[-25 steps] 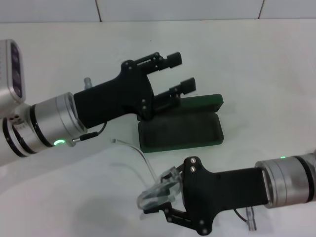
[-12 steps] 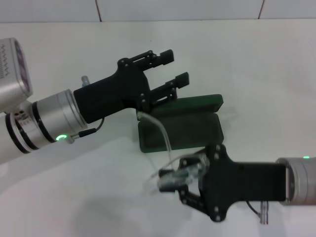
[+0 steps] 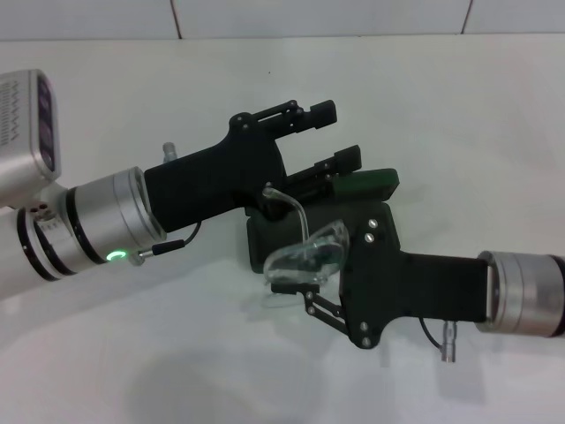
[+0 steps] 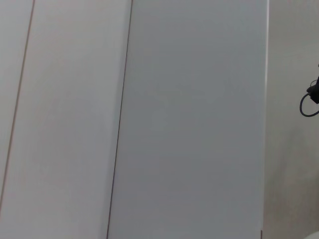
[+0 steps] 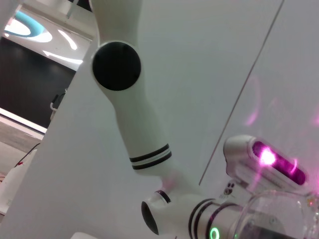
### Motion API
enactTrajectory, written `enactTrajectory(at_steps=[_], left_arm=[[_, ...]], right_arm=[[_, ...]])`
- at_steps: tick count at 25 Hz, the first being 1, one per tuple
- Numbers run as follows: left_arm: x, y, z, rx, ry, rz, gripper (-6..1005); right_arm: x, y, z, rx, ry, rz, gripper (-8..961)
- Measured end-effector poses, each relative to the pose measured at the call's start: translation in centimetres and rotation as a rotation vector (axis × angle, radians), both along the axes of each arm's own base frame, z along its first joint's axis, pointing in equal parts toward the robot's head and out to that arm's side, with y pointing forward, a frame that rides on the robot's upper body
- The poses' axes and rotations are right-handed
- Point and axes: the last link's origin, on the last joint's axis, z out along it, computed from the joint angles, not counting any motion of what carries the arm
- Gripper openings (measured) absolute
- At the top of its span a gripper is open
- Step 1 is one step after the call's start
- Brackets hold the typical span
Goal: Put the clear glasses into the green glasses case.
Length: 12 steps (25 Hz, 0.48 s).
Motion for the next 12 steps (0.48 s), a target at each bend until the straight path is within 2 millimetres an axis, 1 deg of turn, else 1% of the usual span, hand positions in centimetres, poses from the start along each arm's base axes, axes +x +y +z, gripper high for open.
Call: enactTrajectory(at_steps=[12], left_arm=[[0.06, -0.13, -0.05, -0.006, -0.005, -0.004, 605]], right_arm=[[-0.15, 0.90, -0.23, -0.029, -0.024, -0.060, 138]])
